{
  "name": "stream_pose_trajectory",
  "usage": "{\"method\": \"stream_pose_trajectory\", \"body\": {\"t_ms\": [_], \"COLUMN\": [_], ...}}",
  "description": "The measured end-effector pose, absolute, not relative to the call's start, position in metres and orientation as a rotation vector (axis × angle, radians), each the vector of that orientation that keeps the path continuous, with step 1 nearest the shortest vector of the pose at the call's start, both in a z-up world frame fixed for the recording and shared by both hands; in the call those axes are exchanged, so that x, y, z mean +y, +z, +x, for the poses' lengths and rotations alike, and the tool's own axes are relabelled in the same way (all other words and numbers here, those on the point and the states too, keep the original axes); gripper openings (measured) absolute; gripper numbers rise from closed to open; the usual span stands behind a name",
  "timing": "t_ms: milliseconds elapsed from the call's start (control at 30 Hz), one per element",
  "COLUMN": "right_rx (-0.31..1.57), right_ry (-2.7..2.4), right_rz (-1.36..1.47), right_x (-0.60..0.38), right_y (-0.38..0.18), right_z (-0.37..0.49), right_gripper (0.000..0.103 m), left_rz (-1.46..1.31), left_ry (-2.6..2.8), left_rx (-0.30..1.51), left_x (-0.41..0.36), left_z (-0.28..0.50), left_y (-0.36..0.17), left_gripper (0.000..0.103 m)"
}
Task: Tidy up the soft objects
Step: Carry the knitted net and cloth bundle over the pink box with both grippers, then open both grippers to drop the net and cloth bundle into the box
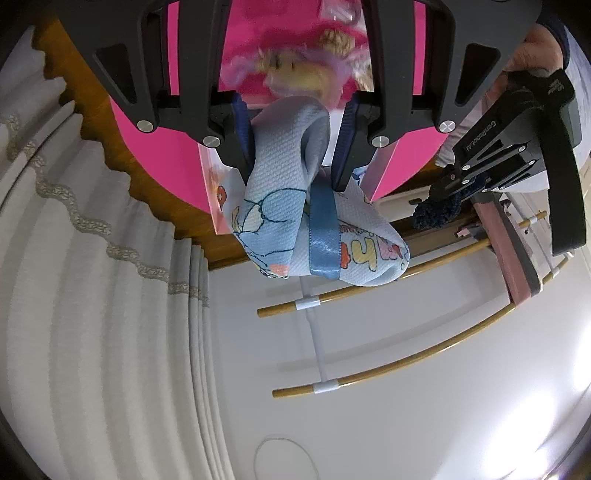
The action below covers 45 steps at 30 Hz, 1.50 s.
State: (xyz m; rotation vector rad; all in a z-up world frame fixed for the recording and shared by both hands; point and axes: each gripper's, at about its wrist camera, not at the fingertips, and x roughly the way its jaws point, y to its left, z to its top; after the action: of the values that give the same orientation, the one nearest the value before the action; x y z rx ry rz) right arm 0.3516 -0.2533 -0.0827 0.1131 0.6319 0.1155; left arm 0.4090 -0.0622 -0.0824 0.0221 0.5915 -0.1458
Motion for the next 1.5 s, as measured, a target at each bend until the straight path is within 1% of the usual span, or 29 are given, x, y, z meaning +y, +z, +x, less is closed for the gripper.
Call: {"method": "stream_pose_trajectory", "body": {"t_ms": [233,467,667,1000,1067,1133,1200,1233,1267,1300,1333,1367,1400,1433,1467,1500], "right_rx": [0.696,0.745,0.782,0.882,0.893,0.906,0.915,0.916,0.919,0.92,0.918,0.914,0.911,0.907,0.9,0.897], "right_ry": [0.106,0.117,0.125,0.131,0.131,0.132,0.124,0.122,0.116,0.114,0.112,0.109,0.109,0.107,0.096,0.093], "right_rz": [0.126,0.153,0.172,0.221,0.223,0.224,0.222,0.225,0.23,0.229,0.228,0.227,0.227,0.228,0.231,0.232], "right_x": [-0.258,-0.257,-0.251,-0.252,-0.251,-0.249,-0.249,-0.251,-0.253,-0.254,-0.254,-0.255,-0.256,-0.256,-0.259,-0.259], "right_y": [-0.096,-0.117,-0.133,-0.175,-0.179,-0.183,-0.187,-0.187,-0.189,-0.189,-0.189,-0.188,-0.187,-0.187,-0.185,-0.185], "right_z": [0.408,0.441,0.457,0.497,0.501,0.503,0.505,0.505,0.505,0.504,0.503,0.501,0.5,0.498,0.496,0.494], "right_gripper": [0.037,0.037,0.037,0.038,0.039,0.041,0.043,0.044,0.049,0.052,0.061,0.07,0.072,0.078,0.086,0.091], "left_rz": [0.007,0.001,-0.001,0.01,0.014,0.021,0.025,0.023,0.022,0.022,0.023,0.024,0.024,0.027,0.03,0.034], "left_ry": [-0.129,-0.13,-0.128,-0.163,-0.173,-0.172,-0.167,-0.165,-0.161,-0.15,-0.139,-0.132,-0.126,-0.127,-0.127,-0.123], "left_rx": [0.623,0.654,0.693,0.766,0.779,0.785,0.794,0.798,0.797,0.788,0.773,0.76,0.742,0.736,0.734,0.732], "left_x": [-0.076,-0.089,-0.096,-0.107,-0.108,-0.108,-0.109,-0.109,-0.109,-0.109,-0.109,-0.11,-0.109,-0.109,-0.109,-0.11], "left_z": [0.464,0.505,0.54,0.592,0.602,0.613,0.622,0.624,0.623,0.624,0.623,0.621,0.622,0.622,0.622,0.621], "left_y": [-0.084,-0.094,-0.114,-0.15,-0.156,-0.161,-0.166,-0.167,-0.168,-0.168,-0.167,-0.168,-0.165,-0.164,-0.163,-0.163], "left_gripper": [0.014,0.014,0.014,0.014,0.017,0.019,0.027,0.038,0.055,0.064,0.079,0.087,0.088,0.09,0.095,0.098]}}
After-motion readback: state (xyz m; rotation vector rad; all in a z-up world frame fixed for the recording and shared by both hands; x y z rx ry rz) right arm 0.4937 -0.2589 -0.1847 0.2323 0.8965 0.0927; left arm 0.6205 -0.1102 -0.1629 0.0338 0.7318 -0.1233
